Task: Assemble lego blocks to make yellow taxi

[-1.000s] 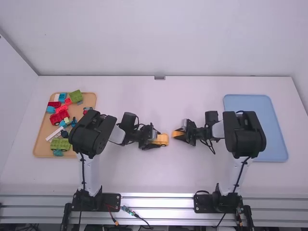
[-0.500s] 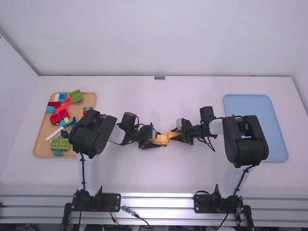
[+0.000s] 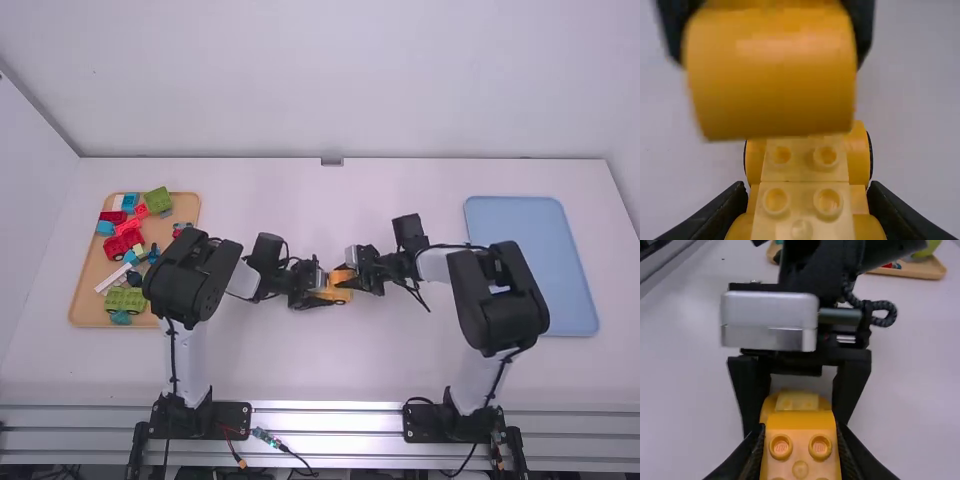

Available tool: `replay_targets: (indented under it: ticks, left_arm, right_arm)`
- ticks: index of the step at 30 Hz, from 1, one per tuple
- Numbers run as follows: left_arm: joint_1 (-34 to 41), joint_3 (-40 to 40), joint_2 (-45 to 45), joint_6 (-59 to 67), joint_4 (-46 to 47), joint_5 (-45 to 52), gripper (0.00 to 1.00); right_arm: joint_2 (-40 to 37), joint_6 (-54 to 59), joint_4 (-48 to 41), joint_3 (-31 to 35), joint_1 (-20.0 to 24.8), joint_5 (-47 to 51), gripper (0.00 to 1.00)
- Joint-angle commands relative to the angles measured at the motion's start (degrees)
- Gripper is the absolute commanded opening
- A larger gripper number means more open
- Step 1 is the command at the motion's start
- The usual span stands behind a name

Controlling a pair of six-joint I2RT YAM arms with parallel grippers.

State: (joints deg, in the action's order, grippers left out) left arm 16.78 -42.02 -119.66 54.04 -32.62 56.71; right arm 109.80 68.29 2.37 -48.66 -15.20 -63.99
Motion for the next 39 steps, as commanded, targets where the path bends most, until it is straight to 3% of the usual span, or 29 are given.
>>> replay_targets:
  ticks: [1,8,16,39]
  left_arm:
    - [0.31,-0.46,1.15,0.64,-0.05,-0.85,0.45]
    - [0.26,-0.46,1.15,0.55,-0.75,-0.70,0.44]
    - [0.48,-0.46,1.15,0.59,-0.71,-0.68,0.43]
    - [0.48,-0.46,1.15,0.62,-0.73,-0.87,0.43]
  right_arm:
    - [-1.00,-7.96,3.48,1.09,-1.84,1.73,0.00]
    - [-1.00,-17.22,18.03,7.08,-3.13,2.84,0.00]
    - [-0.67,-23.39,25.20,9.77,-4.07,6.03,0.00]
    - [5.12,-25.14,25.27,6.69,-6.25,6.62,0.00]
